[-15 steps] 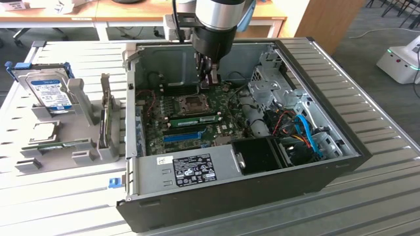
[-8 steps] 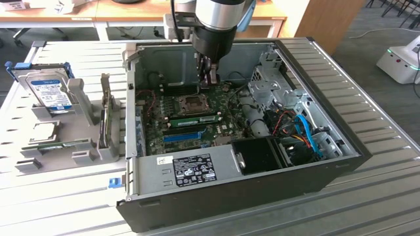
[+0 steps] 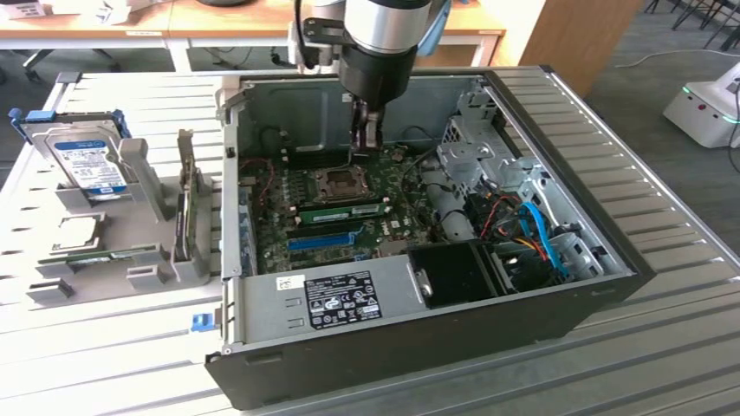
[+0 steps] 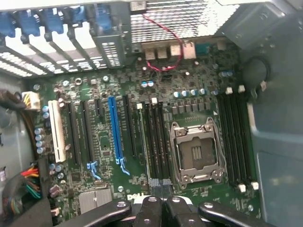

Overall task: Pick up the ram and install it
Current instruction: 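Press down the ram until it locks into place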

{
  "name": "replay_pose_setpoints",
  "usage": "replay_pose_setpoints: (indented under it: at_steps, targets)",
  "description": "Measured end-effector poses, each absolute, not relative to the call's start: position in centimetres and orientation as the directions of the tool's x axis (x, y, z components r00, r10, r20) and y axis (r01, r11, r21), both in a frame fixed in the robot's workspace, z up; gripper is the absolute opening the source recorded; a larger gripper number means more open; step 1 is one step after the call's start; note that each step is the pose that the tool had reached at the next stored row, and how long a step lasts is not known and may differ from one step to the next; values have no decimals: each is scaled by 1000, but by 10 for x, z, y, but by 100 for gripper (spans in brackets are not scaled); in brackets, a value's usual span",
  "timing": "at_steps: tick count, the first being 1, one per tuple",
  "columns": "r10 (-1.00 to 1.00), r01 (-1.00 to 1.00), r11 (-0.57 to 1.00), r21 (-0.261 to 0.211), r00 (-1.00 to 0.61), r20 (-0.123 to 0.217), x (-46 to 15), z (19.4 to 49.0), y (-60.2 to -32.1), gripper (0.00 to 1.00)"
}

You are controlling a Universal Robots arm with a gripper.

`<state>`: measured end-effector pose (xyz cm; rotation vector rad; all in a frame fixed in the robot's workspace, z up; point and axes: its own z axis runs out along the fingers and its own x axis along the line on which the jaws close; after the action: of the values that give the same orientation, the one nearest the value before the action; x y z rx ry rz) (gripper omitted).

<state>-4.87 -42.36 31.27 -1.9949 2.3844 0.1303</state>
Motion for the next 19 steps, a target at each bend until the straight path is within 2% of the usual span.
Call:
replay_pose_setpoints:
  at_steps: [19]
  targets:
    - [-881, -884, 465, 45, -467, -77, -49, 312, -424, 11]
